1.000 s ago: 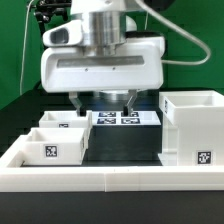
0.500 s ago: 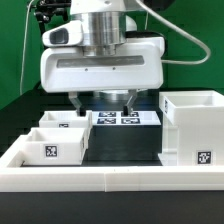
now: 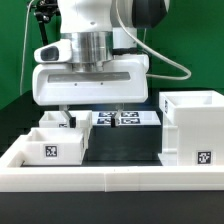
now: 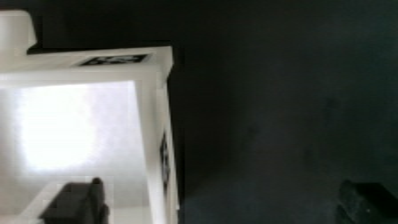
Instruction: Assemble drawer
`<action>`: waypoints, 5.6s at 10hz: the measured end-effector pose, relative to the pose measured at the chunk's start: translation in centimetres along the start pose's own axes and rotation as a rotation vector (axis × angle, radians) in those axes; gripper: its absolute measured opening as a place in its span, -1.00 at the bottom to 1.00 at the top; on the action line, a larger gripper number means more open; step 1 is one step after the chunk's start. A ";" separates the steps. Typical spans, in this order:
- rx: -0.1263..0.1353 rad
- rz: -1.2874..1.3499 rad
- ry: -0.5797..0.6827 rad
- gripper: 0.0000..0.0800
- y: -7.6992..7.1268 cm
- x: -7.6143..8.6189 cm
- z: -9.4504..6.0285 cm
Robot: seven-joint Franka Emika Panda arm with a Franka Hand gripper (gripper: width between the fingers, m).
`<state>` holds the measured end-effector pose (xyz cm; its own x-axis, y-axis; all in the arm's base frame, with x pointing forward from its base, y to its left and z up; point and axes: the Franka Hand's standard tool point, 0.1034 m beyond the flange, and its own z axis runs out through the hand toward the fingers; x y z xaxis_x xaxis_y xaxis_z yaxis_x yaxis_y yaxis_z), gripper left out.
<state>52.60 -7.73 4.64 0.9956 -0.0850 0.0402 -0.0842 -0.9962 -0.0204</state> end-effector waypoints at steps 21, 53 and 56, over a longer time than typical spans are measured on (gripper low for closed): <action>-0.014 -0.055 -0.023 0.62 1.5 -3.4 4.0; -0.006 -0.316 -0.034 -0.89 1.7 -3.7 3.3; 0.003 -0.425 -0.039 -0.89 1.7 -3.5 2.8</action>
Offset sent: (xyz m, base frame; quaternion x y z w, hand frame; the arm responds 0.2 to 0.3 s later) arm 0.0018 -0.0105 -0.0074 -0.0096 -0.0005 -0.0058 0.9999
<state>49.05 -9.07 1.69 0.9427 0.3336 0.0076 0.3337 -0.9426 -0.0128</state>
